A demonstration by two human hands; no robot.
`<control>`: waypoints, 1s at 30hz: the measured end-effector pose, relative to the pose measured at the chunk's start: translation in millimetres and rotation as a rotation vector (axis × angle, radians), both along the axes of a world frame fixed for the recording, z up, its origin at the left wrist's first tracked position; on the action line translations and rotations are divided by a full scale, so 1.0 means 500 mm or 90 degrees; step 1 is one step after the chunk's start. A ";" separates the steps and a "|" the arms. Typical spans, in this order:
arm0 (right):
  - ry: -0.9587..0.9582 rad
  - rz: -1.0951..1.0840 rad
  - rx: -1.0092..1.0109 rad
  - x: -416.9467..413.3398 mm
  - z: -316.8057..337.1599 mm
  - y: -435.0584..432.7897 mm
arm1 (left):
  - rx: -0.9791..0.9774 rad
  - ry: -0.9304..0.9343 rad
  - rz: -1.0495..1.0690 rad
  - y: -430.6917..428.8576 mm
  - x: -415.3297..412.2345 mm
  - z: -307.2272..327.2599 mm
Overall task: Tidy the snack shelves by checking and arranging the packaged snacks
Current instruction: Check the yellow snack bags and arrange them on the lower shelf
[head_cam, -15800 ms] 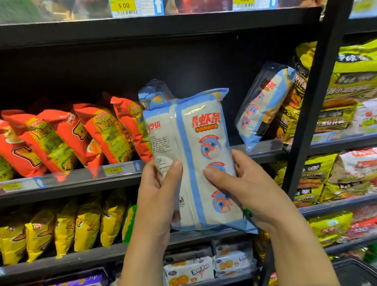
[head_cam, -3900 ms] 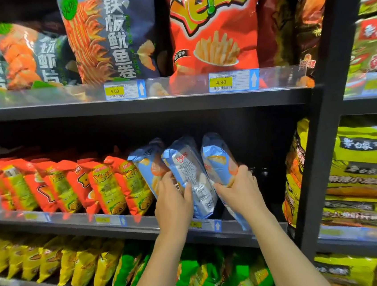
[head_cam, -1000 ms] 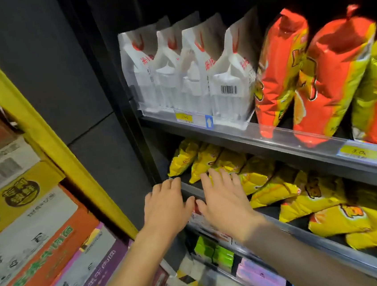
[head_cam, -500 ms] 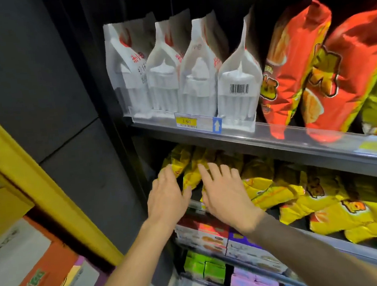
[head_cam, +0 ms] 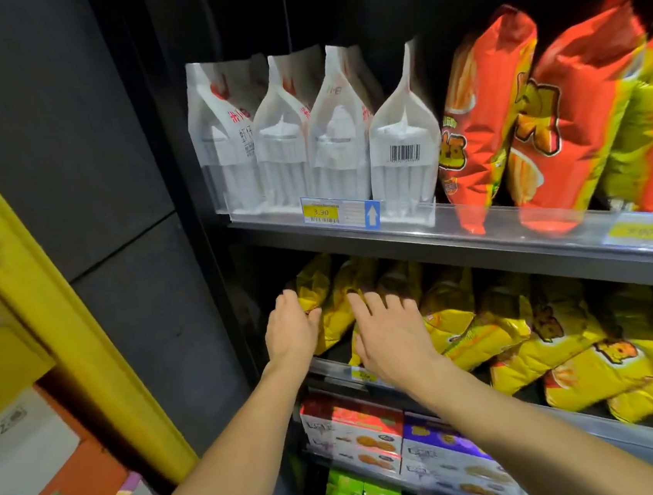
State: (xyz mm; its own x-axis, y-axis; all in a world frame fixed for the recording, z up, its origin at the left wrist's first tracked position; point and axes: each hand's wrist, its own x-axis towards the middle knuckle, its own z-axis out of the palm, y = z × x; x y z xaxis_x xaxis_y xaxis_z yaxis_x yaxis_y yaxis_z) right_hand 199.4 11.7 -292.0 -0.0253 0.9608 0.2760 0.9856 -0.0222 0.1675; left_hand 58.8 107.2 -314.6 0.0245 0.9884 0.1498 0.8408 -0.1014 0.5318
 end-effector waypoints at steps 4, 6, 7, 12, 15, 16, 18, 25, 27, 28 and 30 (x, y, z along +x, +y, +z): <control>0.009 0.006 0.007 0.005 -0.004 0.000 | 0.037 -0.020 0.002 0.003 -0.006 0.002; 0.011 0.000 0.008 0.008 -0.004 -0.002 | 0.063 -0.036 -0.004 -0.009 -0.010 0.006; 0.015 -0.004 0.013 0.010 -0.003 -0.005 | 0.078 -0.045 -0.009 -0.017 -0.013 0.010; 0.051 -0.009 0.037 0.006 0.011 -0.038 | 0.124 -0.084 -0.027 -0.083 -0.026 0.037; 0.084 0.001 0.055 0.006 0.019 -0.070 | 0.115 -0.102 -0.019 -0.135 -0.033 0.058; 0.101 0.004 0.054 0.006 0.022 -0.085 | 0.110 -0.110 -0.017 -0.154 -0.037 0.064; 0.133 0.007 0.042 0.008 0.027 -0.115 | 0.098 -0.121 -0.012 -0.194 -0.044 0.079; 0.380 0.052 -0.046 0.044 0.089 -0.235 | -0.046 -0.223 -0.016 -0.355 -0.062 0.159; 0.542 0.046 -0.065 0.061 0.110 -0.273 | -0.097 -0.328 -0.037 -0.390 -0.066 0.169; 0.632 0.042 -0.081 0.069 0.119 -0.292 | -0.120 -0.383 -0.047 -0.407 -0.064 0.176; 0.843 0.038 -0.127 0.084 0.127 -0.325 | -0.166 -0.479 -0.081 -0.446 -0.054 0.198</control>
